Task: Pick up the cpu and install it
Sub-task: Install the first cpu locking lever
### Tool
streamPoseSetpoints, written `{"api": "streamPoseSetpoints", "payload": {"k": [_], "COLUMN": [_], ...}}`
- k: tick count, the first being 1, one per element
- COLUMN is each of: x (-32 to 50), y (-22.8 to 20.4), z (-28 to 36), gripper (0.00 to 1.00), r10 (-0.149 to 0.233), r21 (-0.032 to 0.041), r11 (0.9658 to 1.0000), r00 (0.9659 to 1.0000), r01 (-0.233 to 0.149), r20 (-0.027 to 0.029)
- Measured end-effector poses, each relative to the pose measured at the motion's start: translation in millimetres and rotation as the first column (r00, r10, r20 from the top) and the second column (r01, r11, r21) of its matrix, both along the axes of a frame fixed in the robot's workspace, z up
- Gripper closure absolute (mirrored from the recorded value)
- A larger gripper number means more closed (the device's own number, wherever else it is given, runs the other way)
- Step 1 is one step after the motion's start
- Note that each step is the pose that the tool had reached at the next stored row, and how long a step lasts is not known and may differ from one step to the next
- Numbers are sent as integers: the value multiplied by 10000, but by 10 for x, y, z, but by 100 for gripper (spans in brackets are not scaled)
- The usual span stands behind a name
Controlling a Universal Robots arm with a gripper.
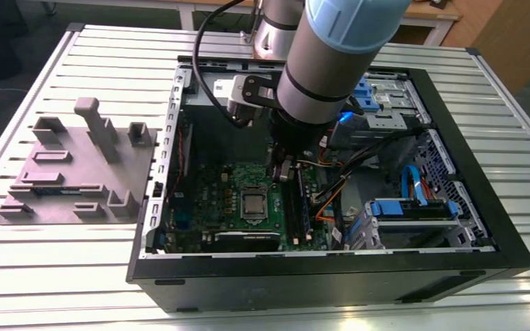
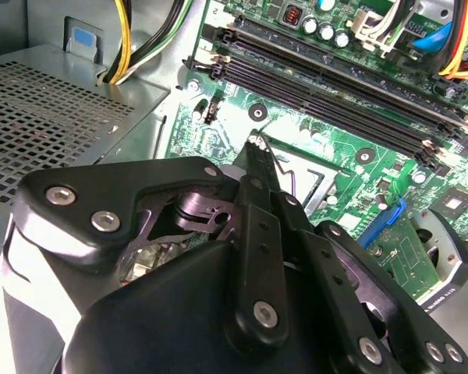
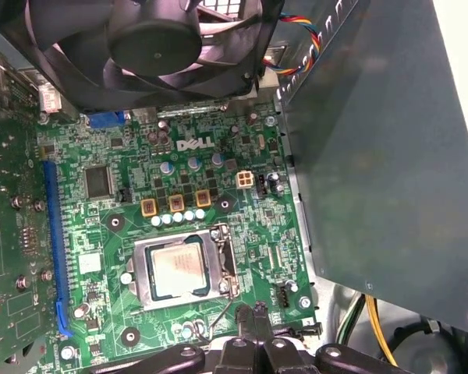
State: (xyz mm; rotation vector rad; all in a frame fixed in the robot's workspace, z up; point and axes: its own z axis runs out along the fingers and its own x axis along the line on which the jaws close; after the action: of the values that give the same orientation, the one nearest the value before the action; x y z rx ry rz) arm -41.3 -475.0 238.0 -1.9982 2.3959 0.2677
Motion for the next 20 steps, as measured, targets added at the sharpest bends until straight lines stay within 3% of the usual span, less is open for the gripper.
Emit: {"api": "streamPoseSetpoints", "payload": {"k": [5,15,20], "x": [-14,-18,-18], "y": [-21,-137,-188], "z": [0,-34,-51], "gripper": [90,90,90], "r10": [325,653,715], "r21": [-1,-4,-129], "r11": [9995,9979,9974], "r00": [9995,9979,9974], "r01": [-325,-653,-715], "r20": [2,7,-2]}}
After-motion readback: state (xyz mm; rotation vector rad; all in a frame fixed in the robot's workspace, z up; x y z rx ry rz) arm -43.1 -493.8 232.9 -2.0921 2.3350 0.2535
